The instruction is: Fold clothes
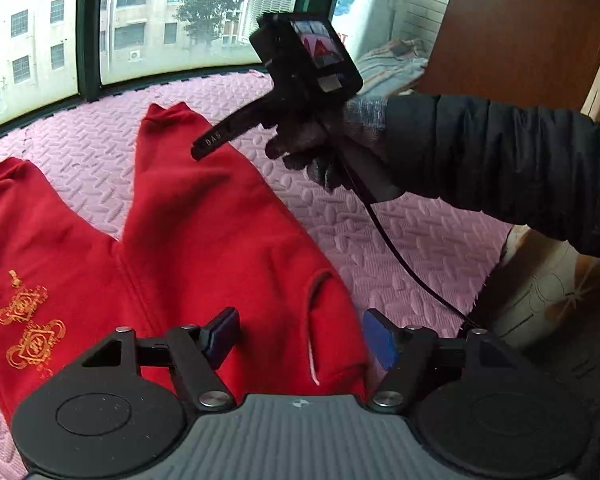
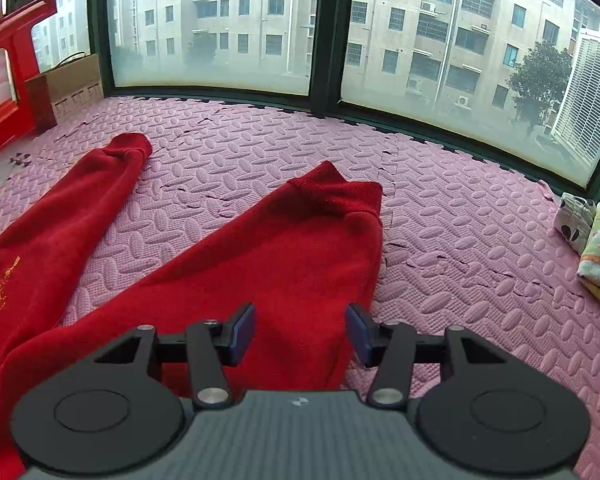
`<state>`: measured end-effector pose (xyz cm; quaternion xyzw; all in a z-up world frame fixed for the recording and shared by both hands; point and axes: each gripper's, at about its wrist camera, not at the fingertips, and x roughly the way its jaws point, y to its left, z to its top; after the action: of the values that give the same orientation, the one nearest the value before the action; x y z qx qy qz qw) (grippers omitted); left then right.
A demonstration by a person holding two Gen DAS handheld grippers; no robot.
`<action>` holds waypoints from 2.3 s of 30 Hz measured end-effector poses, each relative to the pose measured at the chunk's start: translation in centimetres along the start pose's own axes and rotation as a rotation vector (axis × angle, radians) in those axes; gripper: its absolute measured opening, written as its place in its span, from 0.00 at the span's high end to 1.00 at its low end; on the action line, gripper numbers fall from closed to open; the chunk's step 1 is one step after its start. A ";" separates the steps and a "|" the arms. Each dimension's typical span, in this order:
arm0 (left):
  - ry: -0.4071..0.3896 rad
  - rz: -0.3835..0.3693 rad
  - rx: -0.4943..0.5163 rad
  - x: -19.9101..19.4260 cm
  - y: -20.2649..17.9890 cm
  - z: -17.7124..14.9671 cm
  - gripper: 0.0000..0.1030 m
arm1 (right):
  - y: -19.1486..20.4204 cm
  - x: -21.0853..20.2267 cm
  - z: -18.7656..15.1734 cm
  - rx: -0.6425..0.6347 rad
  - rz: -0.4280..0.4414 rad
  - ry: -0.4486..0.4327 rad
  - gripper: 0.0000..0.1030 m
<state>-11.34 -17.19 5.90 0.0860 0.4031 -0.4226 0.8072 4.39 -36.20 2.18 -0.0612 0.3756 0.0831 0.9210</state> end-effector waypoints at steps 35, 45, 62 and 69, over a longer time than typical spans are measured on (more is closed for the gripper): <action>-0.048 0.223 0.309 1.6 -6.2 -2.1 0.29 | -0.2 -8.9 -5.7 0.074 0.140 0.098 0.48; -0.007 0.216 0.350 3.4 -6.3 -2.4 0.55 | -5.2 -0.8 -0.8 0.314 0.054 0.063 0.52; -0.131 -0.016 -0.135 -2.1 2.1 0.3 0.83 | -7.4 6.8 4.1 0.444 -0.025 0.043 0.87; -0.231 -0.042 -0.300 -5.3 4.7 -0.8 0.85 | -5.8 5.1 7.4 0.451 -0.018 -0.019 0.91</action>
<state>-9.96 -10.61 8.21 -0.0928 0.3682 -0.3817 0.8427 14.24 -40.06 4.15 0.1437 0.3756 -0.0103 0.9155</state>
